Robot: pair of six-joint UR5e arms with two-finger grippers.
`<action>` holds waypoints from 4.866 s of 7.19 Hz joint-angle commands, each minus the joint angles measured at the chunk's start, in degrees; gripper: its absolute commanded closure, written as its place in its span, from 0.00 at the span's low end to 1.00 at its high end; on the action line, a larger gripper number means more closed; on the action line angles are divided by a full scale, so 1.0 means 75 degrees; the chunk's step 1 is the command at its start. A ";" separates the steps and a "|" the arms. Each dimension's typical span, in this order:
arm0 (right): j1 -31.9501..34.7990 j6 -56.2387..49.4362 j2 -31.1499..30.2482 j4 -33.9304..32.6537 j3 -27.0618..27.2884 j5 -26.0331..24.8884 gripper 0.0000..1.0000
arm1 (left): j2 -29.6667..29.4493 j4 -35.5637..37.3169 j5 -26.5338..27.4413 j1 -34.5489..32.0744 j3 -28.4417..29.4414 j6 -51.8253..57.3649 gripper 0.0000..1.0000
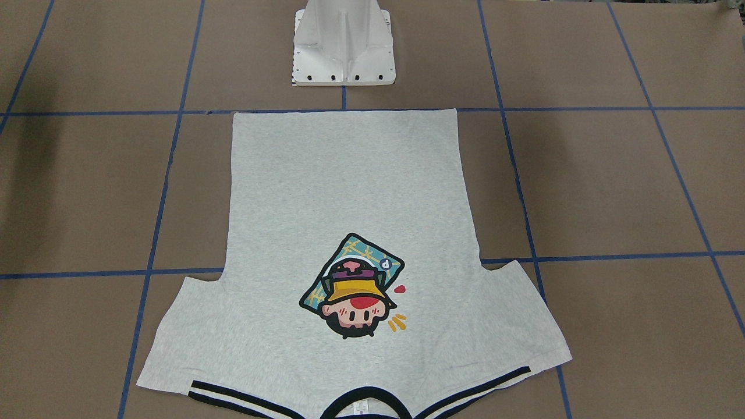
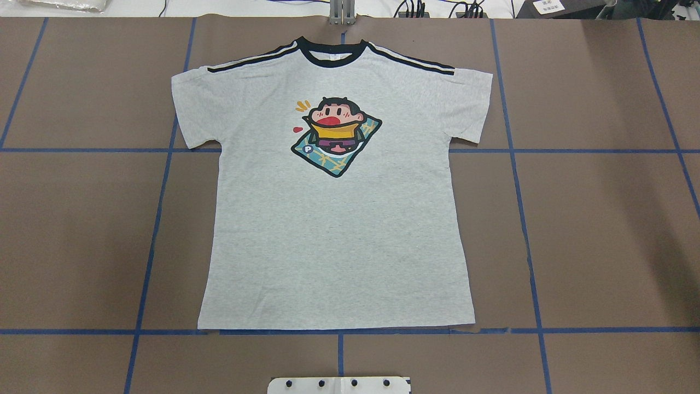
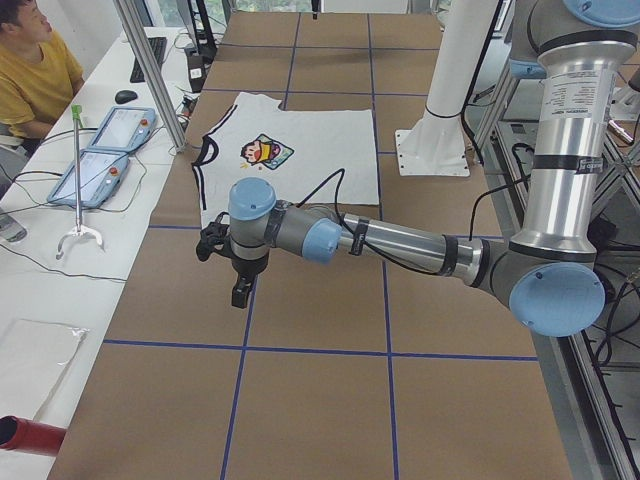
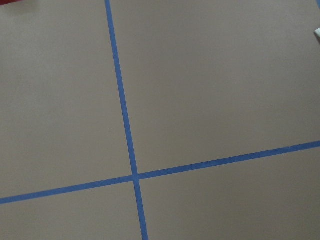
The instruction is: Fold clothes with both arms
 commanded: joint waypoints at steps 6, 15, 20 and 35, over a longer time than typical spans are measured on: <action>-0.1078 0.0519 0.0073 0.1054 -0.0114 -0.0153 0.00 | 0.0163 -0.1125 -0.0171 0.0368 -0.0059 -0.0246 0.00; -0.2882 0.5657 0.5145 0.4767 -0.5279 -0.1986 0.02 | -0.0036 -0.1449 -0.0499 0.0392 -0.0044 -0.0738 0.01; -0.3999 0.7107 0.5837 0.5533 -0.6229 -0.4747 0.21 | -0.0036 -0.1460 -0.0499 0.0392 -0.0033 -0.0750 0.01; -0.3987 0.7119 0.6519 0.5568 -0.7309 -0.5075 1.00 | -0.0036 -0.1472 -0.0511 0.0416 -0.0079 -0.0738 0.01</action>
